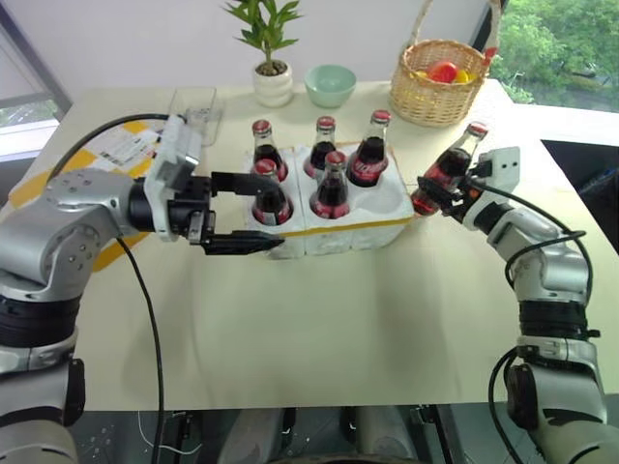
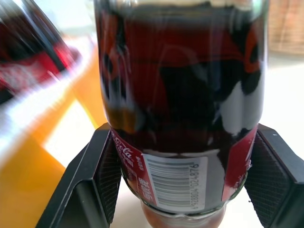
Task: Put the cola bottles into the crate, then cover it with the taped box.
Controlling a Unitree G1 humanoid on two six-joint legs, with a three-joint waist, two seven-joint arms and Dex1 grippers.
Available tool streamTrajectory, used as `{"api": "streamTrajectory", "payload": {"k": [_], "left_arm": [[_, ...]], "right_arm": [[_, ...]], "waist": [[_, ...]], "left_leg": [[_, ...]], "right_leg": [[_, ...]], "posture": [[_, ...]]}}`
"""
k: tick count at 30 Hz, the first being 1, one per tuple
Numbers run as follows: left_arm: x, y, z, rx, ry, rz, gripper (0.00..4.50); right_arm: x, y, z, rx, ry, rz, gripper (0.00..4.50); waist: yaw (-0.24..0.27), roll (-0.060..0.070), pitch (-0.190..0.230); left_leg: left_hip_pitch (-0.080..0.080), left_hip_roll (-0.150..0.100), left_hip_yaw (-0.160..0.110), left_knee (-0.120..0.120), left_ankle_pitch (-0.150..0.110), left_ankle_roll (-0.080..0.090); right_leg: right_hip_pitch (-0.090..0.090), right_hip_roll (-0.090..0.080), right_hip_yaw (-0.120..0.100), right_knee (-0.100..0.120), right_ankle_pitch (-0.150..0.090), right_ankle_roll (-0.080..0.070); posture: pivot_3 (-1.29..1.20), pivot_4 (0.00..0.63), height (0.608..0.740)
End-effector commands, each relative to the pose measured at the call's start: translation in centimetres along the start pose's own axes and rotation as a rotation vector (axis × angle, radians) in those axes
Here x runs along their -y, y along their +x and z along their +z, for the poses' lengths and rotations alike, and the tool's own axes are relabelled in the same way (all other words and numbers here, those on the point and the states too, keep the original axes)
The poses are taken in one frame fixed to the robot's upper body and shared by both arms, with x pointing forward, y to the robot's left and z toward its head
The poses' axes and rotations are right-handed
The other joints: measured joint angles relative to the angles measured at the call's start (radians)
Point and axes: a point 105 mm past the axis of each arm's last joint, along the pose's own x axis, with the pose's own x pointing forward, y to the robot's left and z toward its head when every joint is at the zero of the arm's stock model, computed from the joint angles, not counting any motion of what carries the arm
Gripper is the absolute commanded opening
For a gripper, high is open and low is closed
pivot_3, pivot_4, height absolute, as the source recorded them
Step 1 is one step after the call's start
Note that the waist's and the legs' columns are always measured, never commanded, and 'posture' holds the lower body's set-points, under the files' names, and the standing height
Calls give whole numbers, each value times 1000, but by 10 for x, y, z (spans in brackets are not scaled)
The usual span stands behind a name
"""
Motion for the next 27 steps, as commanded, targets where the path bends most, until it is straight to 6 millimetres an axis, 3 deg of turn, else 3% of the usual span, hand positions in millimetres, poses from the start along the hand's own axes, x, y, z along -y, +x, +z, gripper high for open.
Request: {"api": "streamTrajectory", "payload": {"k": [1, 5, 9, 17, 27], "left_arm": [[4, -2, 11, 18, 48, 3, 4500], [3, -2, 9, 17, 45, 2, 4500], [2, -2, 9, 17, 46, 4, 4500], [2, -4, 11, 21, 54, 17, 4500], [3, -5, 11, 21, 56, 34, 4500]], "right_arm": [[-42, -18, 93, 293, -47, 218, 2828], [-83, -27, 98, 268, -17, 430, 2828], [-109, -28, 78, 160, -69, 540, 2828], [-101, -12, 37, -5, -143, 486, 2828], [-93, -2, 53, 50, -90, 474, 2828]], "waist": [[0, 0, 0], [-2, 0, 0], [2, 0, 0], [3, -1, -1], [2, -1, -1]], "left_leg": [[0, 0, 0, 0, 0, 0], [0, 1, 0, -1, 0, 0], [0, 1, 0, 1, 0, 1], [0, 0, 0, 2, -1, 1], [1, 0, 0, 3, -1, 1]], "right_leg": [[0, 0, 0, 0, 0, 0], [0, 0, 0, 0, 0, 0], [1, 0, 0, 0, 0, 0], [1, 0, 0, 0, 0, 0], [3, 0, 0, 0, 0, 0]], "posture": [[0, 150, 732], [0, 150, 732], [0, 150, 732], [0, 150, 732], [0, 150, 732]]}}
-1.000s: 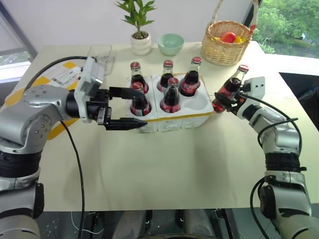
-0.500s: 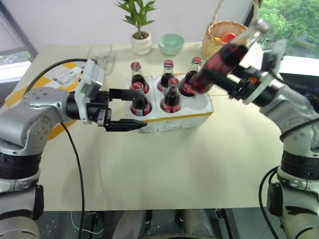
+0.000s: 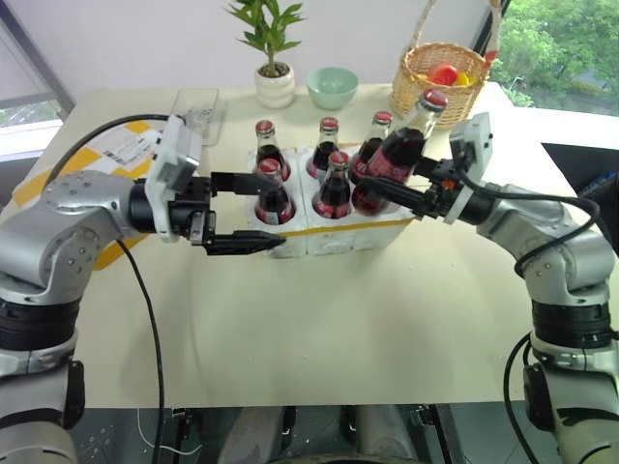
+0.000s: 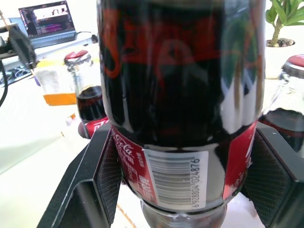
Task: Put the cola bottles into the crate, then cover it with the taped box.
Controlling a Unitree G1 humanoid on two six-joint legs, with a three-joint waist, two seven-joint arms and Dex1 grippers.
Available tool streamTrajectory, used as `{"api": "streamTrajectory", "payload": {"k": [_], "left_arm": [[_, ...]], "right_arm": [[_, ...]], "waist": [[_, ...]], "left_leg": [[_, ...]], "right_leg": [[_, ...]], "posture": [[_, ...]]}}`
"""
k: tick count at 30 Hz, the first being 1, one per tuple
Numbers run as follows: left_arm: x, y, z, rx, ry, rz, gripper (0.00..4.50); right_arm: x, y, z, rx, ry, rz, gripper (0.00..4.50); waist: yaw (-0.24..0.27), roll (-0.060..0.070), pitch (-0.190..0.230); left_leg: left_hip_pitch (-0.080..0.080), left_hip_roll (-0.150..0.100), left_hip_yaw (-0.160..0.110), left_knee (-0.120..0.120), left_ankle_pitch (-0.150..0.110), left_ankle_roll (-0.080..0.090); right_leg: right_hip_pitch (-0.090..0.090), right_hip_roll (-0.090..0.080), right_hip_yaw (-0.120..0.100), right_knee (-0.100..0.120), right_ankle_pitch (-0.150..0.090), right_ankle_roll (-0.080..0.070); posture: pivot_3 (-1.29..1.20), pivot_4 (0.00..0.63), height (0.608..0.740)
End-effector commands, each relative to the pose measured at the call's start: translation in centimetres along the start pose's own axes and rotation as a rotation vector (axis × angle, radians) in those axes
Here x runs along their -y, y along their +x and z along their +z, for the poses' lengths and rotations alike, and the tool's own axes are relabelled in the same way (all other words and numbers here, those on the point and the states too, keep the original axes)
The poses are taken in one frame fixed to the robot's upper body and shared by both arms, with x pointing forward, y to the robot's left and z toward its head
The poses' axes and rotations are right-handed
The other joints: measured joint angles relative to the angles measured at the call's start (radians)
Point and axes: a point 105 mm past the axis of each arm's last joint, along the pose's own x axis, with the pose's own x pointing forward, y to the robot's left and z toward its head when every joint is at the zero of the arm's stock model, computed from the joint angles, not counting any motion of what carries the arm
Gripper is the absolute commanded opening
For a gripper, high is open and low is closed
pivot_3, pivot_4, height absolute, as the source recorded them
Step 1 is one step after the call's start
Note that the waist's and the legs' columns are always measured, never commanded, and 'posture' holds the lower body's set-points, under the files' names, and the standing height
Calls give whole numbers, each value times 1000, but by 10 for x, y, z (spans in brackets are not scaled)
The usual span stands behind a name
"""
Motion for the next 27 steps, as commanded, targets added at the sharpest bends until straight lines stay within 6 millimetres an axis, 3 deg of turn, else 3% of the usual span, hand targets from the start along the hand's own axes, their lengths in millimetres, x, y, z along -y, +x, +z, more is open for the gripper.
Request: {"api": "streamTrajectory", "payload": {"k": [1, 6, 13, 16, 18, 20, 27], "left_arm": [[2, -5, 11, 15, 49, 11, 4500], [2, -5, 10, 14, 50, 15, 4500], [1, -5, 12, 15, 57, 18, 4500], [1, -5, 12, 15, 60, 19, 4500], [0, -5, 12, 15, 62, 21, 4500], [-1, -6, 12, 14, 65, 30, 4500], [-11, -30, 8, -49, 120, 219, 4500]], "right_arm": [[13, -4, 19, 47, -28, -48, 2828], [27, -7, 21, 52, 18, -88, 2828], [10, -3, -20, -122, -50, -3, 2828], [13, 0, -30, -161, -53, -11, 2828], [20, 3, -37, -192, -49, -44, 3949], [27, 2, -39, -204, -65, -78, 4488], [27, -22, -12, -166, -103, -42, 4488]], "waist": [[0, 0, 0], [-1, 0, 0], [1, 0, 0], [-1, 0, 0], [0, 0, 0], [-1, 0, 0], [1, 0, 0]], "left_leg": [[0, 0, 0, 0, 0, 0], [-1, 0, 0, -2, 0, 0], [-2, 0, 0, -2, 0, 0], [-2, 0, 0, -2, 0, 0], [-2, 0, 0, -2, 0, 0], [-2, 0, 0, -1, 0, 0], [-1, 0, 0, -1, 0, 0]], "right_leg": [[0, 0, 0, 0, 0, 0], [-2, 0, 0, 0, 0, 0], [-3, 0, 0, 0, 0, 0], [-3, 0, 0, 0, 0, 0], [-3, 0, 0, 0, 0, 0], [-3, 0, 0, 0, 0, 0], [-2, 0, 0, 0, 0, 0]], "posture": [[0, 150, 732], [0, 150, 732], [0, 150, 732], [0, 150, 732], [0, 150, 732], [0, 150, 732], [0, 150, 732]]}}
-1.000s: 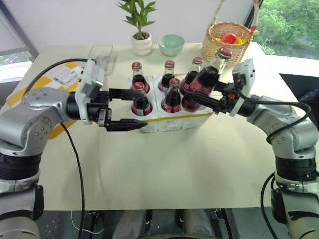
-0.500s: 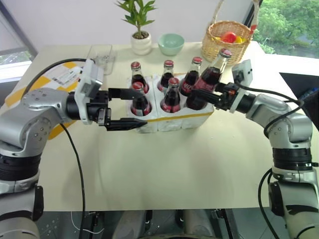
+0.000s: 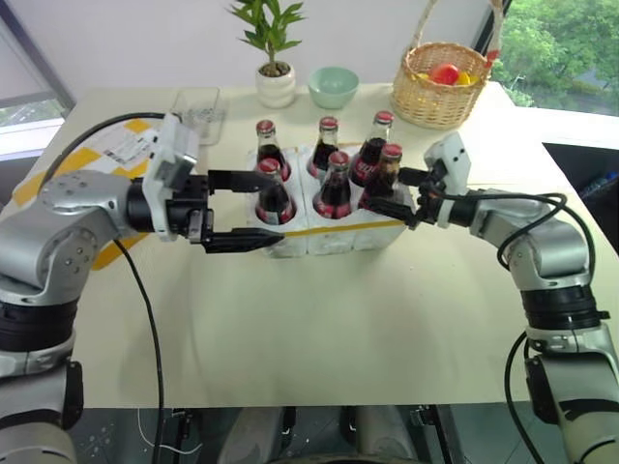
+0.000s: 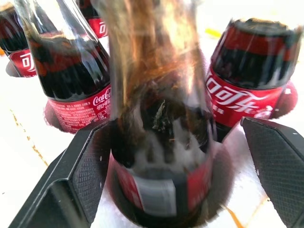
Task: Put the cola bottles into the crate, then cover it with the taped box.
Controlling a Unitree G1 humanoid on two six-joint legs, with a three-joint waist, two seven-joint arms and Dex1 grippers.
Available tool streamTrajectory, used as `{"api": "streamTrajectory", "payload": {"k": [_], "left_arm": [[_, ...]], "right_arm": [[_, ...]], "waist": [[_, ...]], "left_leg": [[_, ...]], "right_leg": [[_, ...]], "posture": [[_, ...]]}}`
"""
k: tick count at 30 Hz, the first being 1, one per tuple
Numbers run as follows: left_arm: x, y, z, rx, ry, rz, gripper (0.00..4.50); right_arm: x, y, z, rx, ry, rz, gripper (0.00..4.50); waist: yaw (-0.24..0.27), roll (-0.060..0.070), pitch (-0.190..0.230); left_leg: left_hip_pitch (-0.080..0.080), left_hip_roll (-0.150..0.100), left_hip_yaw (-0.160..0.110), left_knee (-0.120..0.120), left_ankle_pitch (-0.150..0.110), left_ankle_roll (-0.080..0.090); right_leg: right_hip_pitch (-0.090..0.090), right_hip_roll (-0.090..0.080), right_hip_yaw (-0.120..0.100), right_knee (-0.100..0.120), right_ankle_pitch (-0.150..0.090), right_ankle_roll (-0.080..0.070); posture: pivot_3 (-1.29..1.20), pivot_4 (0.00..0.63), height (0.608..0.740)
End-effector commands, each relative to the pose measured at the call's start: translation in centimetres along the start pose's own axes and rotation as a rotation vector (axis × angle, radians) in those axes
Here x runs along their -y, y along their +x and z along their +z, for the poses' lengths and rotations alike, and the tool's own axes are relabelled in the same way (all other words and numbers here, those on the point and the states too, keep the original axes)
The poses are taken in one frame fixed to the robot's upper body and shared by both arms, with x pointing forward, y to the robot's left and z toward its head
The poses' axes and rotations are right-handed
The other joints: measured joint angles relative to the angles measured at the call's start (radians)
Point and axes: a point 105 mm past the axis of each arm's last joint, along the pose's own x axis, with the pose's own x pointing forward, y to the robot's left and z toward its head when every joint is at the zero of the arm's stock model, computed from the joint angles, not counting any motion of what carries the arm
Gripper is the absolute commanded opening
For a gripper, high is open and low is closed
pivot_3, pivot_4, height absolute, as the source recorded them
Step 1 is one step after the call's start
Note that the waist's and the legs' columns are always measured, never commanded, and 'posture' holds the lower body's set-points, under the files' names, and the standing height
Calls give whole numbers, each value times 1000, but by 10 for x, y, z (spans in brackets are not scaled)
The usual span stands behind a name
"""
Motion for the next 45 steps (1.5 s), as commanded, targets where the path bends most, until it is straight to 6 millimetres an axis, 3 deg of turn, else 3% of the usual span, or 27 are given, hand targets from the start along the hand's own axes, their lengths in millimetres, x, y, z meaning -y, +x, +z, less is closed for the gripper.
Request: {"api": "streamTrajectory", "payload": {"k": [1, 7, 10, 11, 14, 19, 26, 31, 42, 45], "left_arm": [[-12, -25, 7, -54, 120, 187, 4500], [-23, -91, -20, -379, 273, 561, 4500], [-27, -134, -39, -570, 290, 768, 4500], [-28, -158, -50, -695, 309, 868, 4500], [-23, -210, -71, -945, 325, 1077, 4500], [-15, -245, -94, -1139, 356, 1175, 4500], [-25, -265, -123, -1246, 456, 1195, 4500], [-44, -255, -154, -1183, 463, 1219, 4500], [-74, -248, -176, -1157, 606, 1243, 4500], [-75, -248, -180, -1153, 604, 1228, 3564]], "right_arm": [[2, -32, 32, 74, -47, 15, 4488], [-21, -88, 69, 116, -87, 162, 4488], [-21, -105, 81, 146, -28, 181, 4488], [-21, -110, 81, 141, -27, 181, 4488], [-26, -114, 82, 138, -70, 204, 4488], [-30, -106, 86, 166, -87, 242, 4488], [-40, -105, 93, 177, -116, 308, 4488], [-42, -109, 98, 183, -131, 297, 4488], [-44, -109, 97, 179, -126, 271, 4488], [-43, -111, 96, 176, -122, 260, 4500]], "waist": [[1, 0, 0], [-3, 1, 0], [-1, 1, 0], [0, 1, 0], [2, 1, 0], [17, 1, 0], [26, 0, 0], [27, 1, 0], [22, -1, 0], [22, -1, 0]], "left_leg": [[0, 0, 0, -1, 0, 0], [0, 0, 0, -3, -1, 2], [1, 1, 0, -3, -4, 6], [1, 1, 0, -3, -4, 6], [3, 1, 1, -3, -5, 7], [3, 1, 1, -4, -7, 4], [3, 1, 1, -4, -7, 4], [3, 1, 2, -4, -7, 4], [3, 1, 2, -4, -7, 4], [3, 1, 3, -4, -7, 4]], "right_leg": [[0, 0, 0, 0, 0, 0], [-1, 0, 0, -1, 0, 0], [0, 0, 0, -2, 0, -1], [1, 0, 0, -2, 0, -1], [2, -1, 0, -2, -1, -2], [3, -2, 0, -3, -1, -2], [3, -2, 0, -3, 0, -1], [2, -2, 0, -3, 0, 0], [1, -2, 0, -1, 0, 0], [1, -2, 0, -1, 0, 0]], "posture": [[0, 150, 732], [0, 150, 732], [0, 150, 732], [0, 150, 732], [0, 150, 732], [0, 150, 732], [0, 150, 732], [0, 150, 732], [0, 150, 732], [0, 150, 732]]}}
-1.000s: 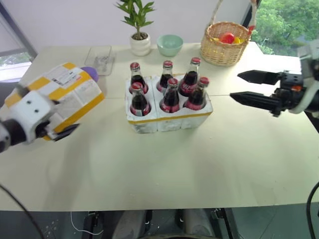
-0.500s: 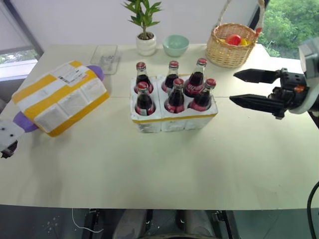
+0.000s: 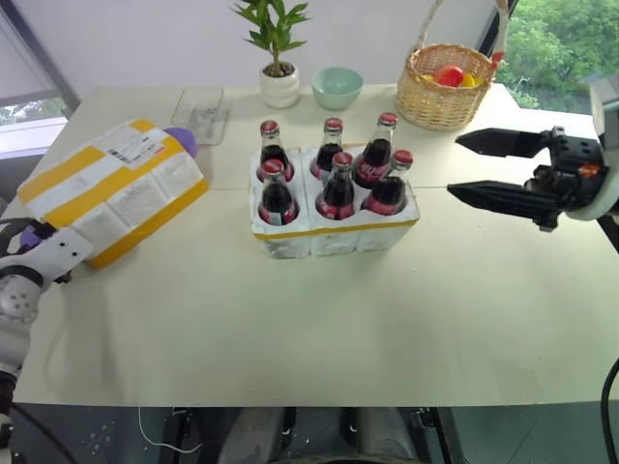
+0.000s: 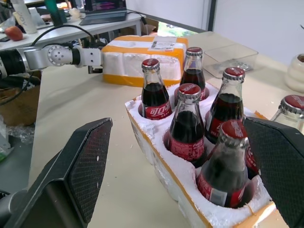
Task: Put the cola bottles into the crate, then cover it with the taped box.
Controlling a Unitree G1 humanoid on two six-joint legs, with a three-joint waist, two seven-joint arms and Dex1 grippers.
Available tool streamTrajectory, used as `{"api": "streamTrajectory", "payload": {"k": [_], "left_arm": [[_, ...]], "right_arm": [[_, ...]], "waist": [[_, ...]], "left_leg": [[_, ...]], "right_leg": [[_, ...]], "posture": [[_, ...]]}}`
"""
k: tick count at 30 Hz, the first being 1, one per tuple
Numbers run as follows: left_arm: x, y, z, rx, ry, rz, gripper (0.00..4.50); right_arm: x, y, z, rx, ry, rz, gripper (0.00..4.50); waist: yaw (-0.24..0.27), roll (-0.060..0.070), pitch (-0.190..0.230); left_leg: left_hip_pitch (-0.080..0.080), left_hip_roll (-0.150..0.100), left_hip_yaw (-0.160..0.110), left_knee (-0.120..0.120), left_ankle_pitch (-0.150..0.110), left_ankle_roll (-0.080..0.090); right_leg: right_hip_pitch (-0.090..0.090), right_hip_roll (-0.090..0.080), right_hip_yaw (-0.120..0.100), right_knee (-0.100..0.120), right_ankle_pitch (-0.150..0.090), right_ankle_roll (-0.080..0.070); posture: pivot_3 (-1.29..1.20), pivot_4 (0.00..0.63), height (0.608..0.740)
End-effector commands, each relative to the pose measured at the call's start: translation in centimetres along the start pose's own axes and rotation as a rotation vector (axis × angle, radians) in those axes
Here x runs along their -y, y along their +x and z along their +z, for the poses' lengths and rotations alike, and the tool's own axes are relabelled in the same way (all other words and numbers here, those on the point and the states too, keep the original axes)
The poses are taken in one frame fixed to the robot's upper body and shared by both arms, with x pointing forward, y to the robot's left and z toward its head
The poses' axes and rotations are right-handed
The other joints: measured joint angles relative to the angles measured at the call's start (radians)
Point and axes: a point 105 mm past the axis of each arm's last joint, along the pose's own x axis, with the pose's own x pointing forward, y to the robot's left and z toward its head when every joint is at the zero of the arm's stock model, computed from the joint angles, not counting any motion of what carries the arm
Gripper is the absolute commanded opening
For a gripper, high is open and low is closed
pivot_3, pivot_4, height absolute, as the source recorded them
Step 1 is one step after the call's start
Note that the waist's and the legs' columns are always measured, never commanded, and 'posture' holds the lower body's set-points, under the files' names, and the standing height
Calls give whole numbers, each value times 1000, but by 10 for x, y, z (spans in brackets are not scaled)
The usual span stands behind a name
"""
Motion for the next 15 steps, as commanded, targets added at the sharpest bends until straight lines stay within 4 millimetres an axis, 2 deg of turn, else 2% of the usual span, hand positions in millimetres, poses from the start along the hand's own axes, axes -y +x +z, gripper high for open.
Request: {"api": "streamTrajectory", "payload": {"k": [1, 2, 5, 6, 7, 10, 13, 15], "left_arm": [[-5, 2, 1, 15, 7, 18, 3241], [-5, 2, 2, 24, 13, 12, 2593], [-9, 4, 7, 45, 23, 18, 1114], [-13, 5, 11, 57, 40, 29, 647], [-19, 6, 15, 71, 52, 49, 429], [-33, 6, 25, 101, 57, 90, 429], [-68, 1, 49, 176, 58, 166, 429], [-96, -8, 74, 258, 53, 212, 429]], "right_arm": [[-5, -6, 13, 18, -57, -12, 4500], [-4, -7, 12, 15, -57, -22, 4500], [-3, -8, 11, 11, -54, -33, 4500], [-4, -8, 10, 11, -32, -26, 4500], [-5, -8, 8, 5, -11, -19, 4500], [-7, -11, 4, -15, 12, -6, 4500], [-1, -14, -5, -71, -30, -53, 4500], [0, -20, -11, -107, -28, -64, 4500]], "waist": [[1, 0, 0], [1, 0, 0], [5, 0, 0], [5, 0, 0], [5, 0, 0], [4, 0, 0], [2, -1, 0], [3, -1, 0]], "left_leg": [[0, 0, 0, 0, 0, 0], [0, 0, 0, 0, 0, 0], [0, 0, 0, 1, 0, 0], [0, 0, 0, 1, 0, 0], [0, 0, 0, 1, 0, 0], [0, 0, 0, 1, 0, 0], [0, 0, 0, 1, 0, 0], [-1, 0, 0, 1, 0, 0]], "right_leg": [[0, 0, 0, 0, 0, 0], [0, 0, 0, 0, 0, 0], [0, 0, 0, 0, 0, 0], [1, 0, 0, 0, 0, 0], [1, 0, 0, 0, 0, 0], [1, -1, 0, 0, 0, 0], [1, -1, 0, 0, 0, 0], [0, -1, 0, 0, 0, 0]], "posture": [[0, 150, 732], [0, 150, 732], [0, 150, 732], [0, 150, 732], [0, 150, 732], [0, 150, 732], [0, 150, 732], [0, 150, 732]]}}
